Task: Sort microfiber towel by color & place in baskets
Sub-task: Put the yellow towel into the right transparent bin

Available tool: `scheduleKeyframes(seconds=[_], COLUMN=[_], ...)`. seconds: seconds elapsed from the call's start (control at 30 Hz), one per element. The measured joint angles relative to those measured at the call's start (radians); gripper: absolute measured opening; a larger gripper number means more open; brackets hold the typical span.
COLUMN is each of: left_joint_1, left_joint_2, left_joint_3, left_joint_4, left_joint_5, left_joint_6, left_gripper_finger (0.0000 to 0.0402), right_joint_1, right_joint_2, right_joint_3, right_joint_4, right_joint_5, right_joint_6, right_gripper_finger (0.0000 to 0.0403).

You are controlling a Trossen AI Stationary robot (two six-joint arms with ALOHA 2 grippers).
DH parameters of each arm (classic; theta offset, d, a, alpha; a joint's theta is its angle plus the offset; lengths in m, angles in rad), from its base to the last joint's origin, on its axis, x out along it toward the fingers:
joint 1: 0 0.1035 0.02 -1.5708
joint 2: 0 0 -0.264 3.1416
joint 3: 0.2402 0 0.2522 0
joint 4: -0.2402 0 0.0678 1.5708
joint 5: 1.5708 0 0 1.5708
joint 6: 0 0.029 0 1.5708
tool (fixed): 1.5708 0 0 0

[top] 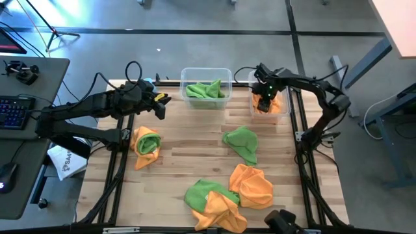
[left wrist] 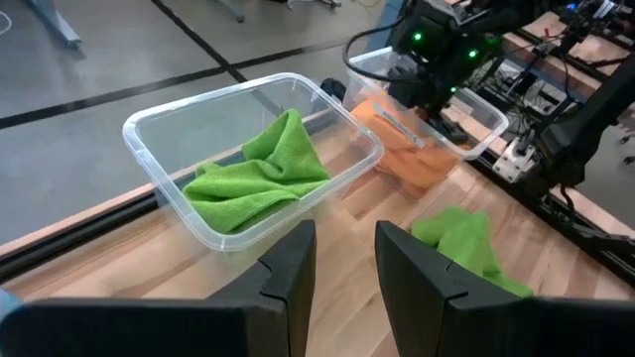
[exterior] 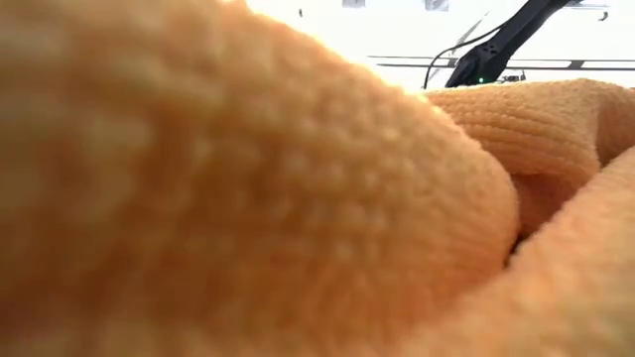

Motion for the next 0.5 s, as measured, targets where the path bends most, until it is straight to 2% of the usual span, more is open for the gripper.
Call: scheduleKeyframes(seconds=[0.27, 0.5], left_joint_1=[0.000, 0.000], left_joint_2=[0.000, 0.000], left_joint_3=[0.000, 0.000], left_joint_4=[0.000, 0.000], left_joint_5=[0.001, 0.021], left_joint_6=[-0.003, -0.012], left_gripper_finger=[0.0094, 0.0094], right_joint_1=[0.000, -0.004], right_joint_2=[0.061, 0.005], right_joint_3=[-0.002, -0.004], right_joint_4=[0.016, -0.015], right_joint_5=[-0.024, -0.010], right_joint_6=[0.002, 0.011], right_gripper_finger=[0.0167, 0.0167])
